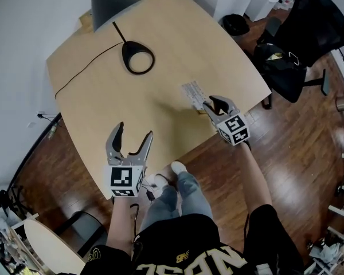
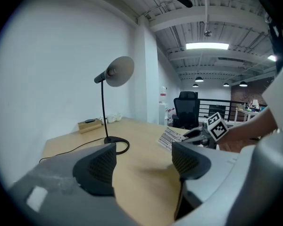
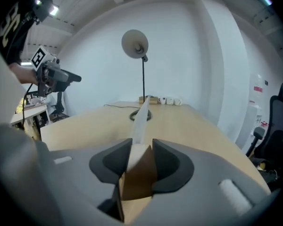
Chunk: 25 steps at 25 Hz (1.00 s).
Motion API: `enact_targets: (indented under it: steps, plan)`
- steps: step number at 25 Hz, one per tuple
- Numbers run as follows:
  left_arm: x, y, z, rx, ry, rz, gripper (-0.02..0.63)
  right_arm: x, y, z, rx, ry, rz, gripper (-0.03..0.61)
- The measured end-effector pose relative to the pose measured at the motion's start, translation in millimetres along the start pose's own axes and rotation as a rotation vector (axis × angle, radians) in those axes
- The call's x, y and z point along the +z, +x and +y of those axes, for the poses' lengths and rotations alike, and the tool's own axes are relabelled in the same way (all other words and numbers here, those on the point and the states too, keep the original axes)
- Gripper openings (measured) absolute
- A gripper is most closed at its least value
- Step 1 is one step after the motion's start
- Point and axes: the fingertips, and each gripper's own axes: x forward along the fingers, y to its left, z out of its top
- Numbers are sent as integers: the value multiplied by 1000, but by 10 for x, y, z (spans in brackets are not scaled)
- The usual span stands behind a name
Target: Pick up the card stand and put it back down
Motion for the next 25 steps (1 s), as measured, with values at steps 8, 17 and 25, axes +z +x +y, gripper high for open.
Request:
enact_targets:
  steps: [8, 17, 25]
  plan:
    - [-218, 123, 323, 63, -30, 37, 371, 451, 994, 58, 125, 0, -181, 138]
    - [-328, 24, 542, 95, -77, 48, 371, 120, 1247, 383, 178, -152, -53, 141]
    - [-328, -132, 473, 82, -86, 48, 371, 127, 913, 94, -93, -85, 79, 416]
